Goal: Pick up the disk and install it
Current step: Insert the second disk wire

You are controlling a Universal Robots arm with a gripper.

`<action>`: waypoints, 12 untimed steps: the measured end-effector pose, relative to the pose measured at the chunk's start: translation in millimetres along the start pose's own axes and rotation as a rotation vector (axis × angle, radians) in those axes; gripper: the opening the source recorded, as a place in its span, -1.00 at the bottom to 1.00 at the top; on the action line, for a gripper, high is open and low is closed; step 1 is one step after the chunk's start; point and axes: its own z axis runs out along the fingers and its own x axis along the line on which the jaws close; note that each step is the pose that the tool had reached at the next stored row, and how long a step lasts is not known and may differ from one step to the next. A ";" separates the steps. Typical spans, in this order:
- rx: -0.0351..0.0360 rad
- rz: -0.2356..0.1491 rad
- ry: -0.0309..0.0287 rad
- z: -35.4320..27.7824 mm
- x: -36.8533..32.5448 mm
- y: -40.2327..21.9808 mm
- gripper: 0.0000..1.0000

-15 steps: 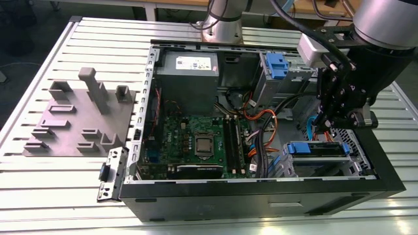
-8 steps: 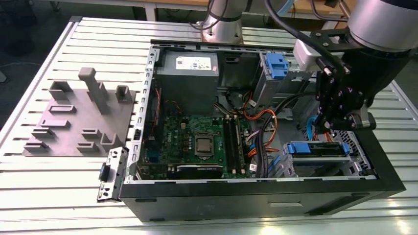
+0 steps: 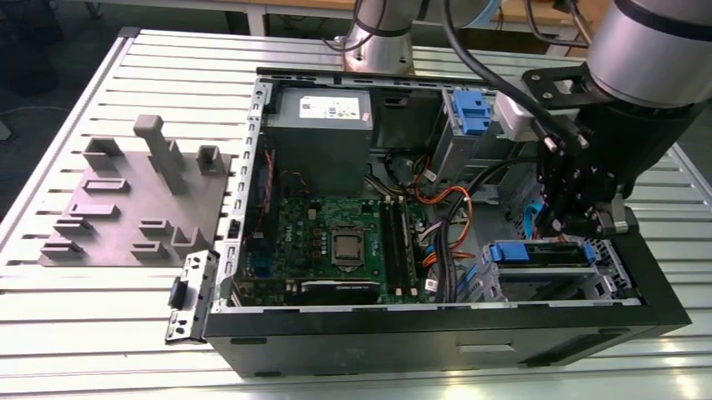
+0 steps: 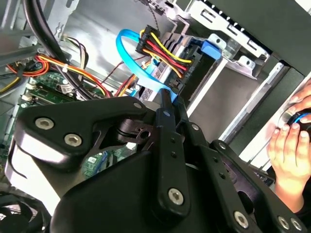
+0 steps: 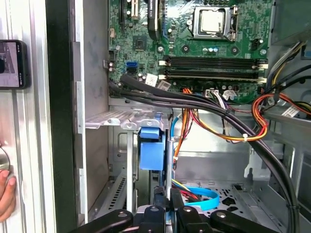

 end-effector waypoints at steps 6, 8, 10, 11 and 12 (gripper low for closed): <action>0.0114 -0.002 -0.0001 5.7 2.9 1.9 -0.67; 0.0133 -0.002 -0.0001 7.4 3.6 2.4 -0.67; 0.0161 -0.002 0.0000 8.3 3.6 3.5 -0.67; 0.0170 -0.002 0.0000 8.7 3.8 3.7 -0.67; 0.0176 -0.002 0.0000 9.1 4.1 3.7 -0.67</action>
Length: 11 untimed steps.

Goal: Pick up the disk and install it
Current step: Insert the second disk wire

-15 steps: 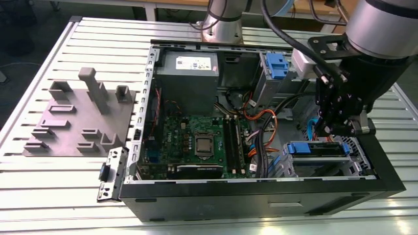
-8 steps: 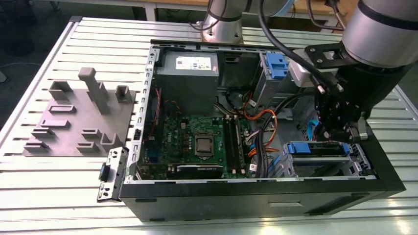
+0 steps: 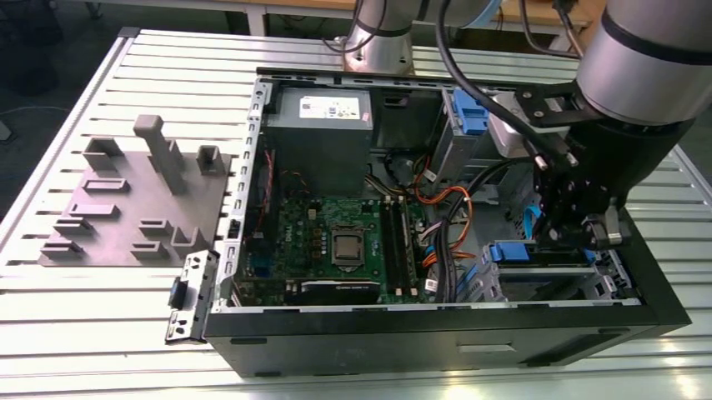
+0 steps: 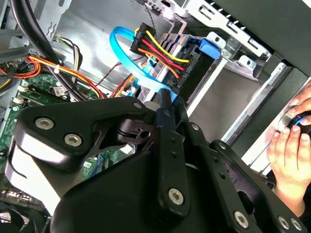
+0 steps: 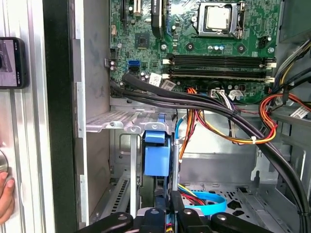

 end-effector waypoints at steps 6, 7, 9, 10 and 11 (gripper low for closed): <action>0.0016 0.001 0.0001 2.7 1.3 0.6 -0.67; 0.0017 0.002 0.0003 3.2 1.2 0.7 -0.67; 0.0017 0.003 0.0005 4.0 1.2 0.8 -0.67; 0.0017 0.003 0.0005 4.4 1.2 0.8 -0.67; 0.0016 0.003 0.0006 4.8 1.2 0.9 -0.67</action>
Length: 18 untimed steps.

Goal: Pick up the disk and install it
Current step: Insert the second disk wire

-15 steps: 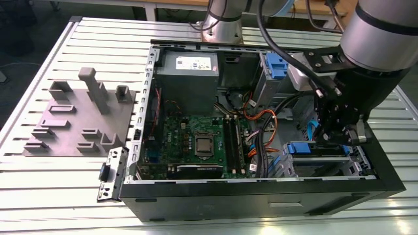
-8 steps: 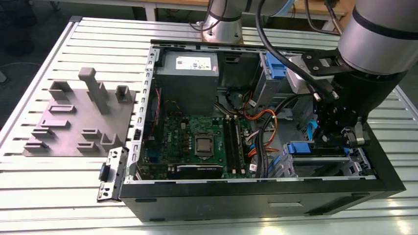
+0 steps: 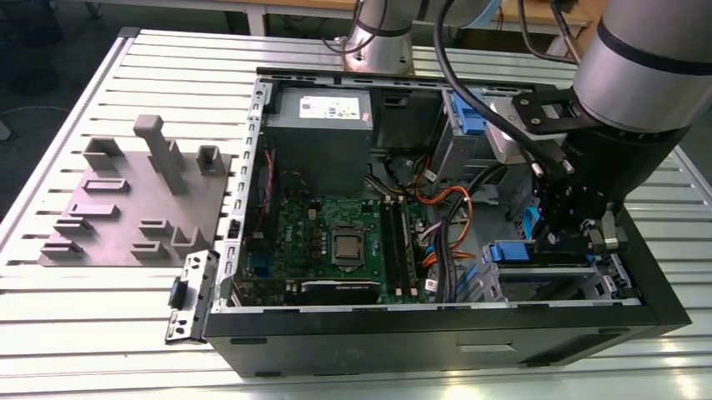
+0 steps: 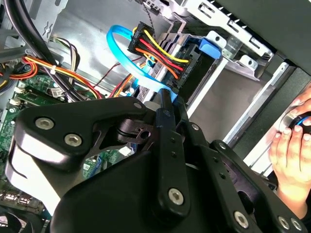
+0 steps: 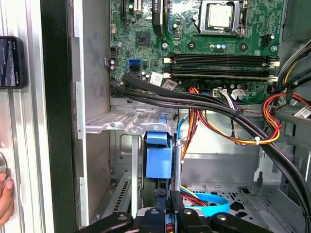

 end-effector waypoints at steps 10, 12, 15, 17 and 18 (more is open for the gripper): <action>0.0000 0.001 0.0001 3.4 -0.1 0.3 -0.67; 0.0000 0.001 0.0001 4.3 -0.1 0.4 -0.67; 0.0000 0.002 0.0004 6.4 -0.2 0.7 -0.67; -0.0001 0.002 0.0007 6.7 -0.2 0.7 -0.67; -0.0001 0.002 0.0006 6.7 -0.2 0.7 -0.67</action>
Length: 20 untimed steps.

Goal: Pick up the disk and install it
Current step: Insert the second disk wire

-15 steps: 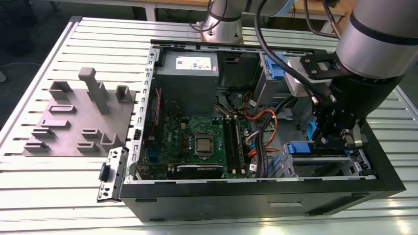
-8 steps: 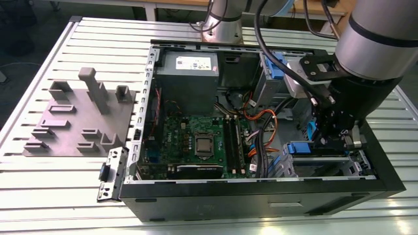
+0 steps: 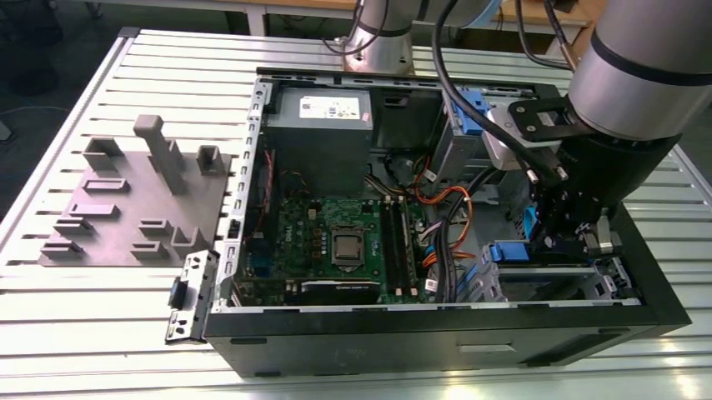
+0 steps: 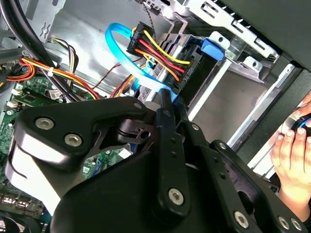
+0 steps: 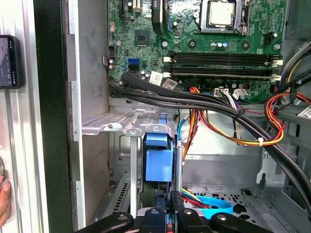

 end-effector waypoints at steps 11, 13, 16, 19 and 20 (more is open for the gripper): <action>0.0000 0.000 -0.0006 0.4 0.0 0.1 -0.51; 0.0000 0.000 -0.0004 -0.5 0.0 -0.1 -0.51; 0.0000 0.001 -0.0008 -7.1 0.2 -1.2 -0.51; -0.0003 0.001 -0.0008 -15.3 0.4 -2.5 -0.51; -0.0006 0.001 -0.0007 -17.8 0.4 -2.9 -0.51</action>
